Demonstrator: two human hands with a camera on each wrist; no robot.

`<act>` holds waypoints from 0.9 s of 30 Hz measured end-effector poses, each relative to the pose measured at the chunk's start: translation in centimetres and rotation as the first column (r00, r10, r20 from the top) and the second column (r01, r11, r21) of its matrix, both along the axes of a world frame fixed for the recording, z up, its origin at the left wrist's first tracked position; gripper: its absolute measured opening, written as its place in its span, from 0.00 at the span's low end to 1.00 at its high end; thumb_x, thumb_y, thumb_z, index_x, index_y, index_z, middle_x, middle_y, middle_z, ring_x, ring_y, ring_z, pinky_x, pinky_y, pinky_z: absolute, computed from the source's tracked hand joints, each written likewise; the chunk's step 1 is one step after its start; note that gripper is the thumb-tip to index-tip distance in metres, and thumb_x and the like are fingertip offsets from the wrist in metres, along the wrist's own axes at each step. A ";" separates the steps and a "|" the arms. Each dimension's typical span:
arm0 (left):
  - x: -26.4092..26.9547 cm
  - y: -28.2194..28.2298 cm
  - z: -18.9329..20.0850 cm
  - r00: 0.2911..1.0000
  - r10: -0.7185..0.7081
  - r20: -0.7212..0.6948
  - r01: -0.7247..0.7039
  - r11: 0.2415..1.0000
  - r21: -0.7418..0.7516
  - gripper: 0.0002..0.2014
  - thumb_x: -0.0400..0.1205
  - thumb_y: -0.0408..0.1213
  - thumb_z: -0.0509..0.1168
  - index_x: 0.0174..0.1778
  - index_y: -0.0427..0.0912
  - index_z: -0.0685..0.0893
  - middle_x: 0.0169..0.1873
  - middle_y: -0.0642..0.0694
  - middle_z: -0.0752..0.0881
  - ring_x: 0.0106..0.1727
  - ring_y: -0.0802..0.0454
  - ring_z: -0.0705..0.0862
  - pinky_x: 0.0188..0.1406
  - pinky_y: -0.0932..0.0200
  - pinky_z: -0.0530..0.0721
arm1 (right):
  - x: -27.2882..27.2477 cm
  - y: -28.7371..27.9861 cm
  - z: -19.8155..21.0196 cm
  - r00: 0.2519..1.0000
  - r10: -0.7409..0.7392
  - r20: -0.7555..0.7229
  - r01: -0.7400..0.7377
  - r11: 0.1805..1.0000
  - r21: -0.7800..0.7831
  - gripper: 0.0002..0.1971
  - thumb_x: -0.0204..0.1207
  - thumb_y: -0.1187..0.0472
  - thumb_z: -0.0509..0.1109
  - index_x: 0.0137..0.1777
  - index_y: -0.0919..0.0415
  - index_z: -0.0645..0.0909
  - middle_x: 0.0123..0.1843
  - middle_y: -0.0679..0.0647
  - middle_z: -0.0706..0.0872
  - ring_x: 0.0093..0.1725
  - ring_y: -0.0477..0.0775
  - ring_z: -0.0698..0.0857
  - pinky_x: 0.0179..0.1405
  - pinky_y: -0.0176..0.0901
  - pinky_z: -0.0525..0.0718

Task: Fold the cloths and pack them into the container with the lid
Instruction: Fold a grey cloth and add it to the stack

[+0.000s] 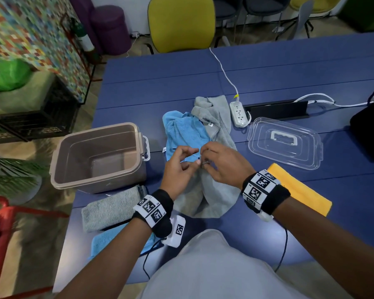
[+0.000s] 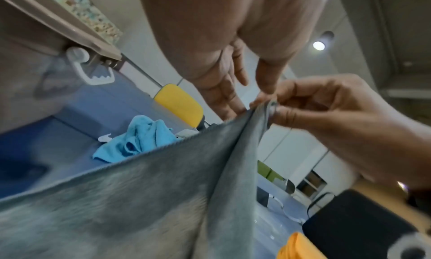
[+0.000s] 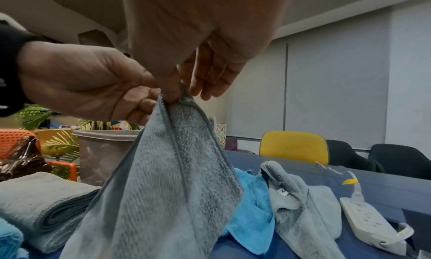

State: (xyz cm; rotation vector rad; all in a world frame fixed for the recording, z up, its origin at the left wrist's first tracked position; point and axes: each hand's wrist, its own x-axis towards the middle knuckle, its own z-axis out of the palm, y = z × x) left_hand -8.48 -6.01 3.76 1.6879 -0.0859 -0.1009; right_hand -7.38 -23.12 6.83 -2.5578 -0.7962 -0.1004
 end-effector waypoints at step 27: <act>2.8 -3.2 10.3 0.870 0.035 0.491 -0.011 0.999 -0.053 0.09 0.72 0.28 0.65 0.32 0.44 0.75 0.27 0.61 0.79 0.29 0.63 0.75 0.32 0.65 0.74 | 1.7 -1.7 16.9 0.986 0.059 -0.159 -0.026 0.979 0.201 0.07 0.67 0.61 0.82 0.37 0.60 0.85 0.35 0.49 0.88 0.32 0.49 0.85 0.36 0.42 0.84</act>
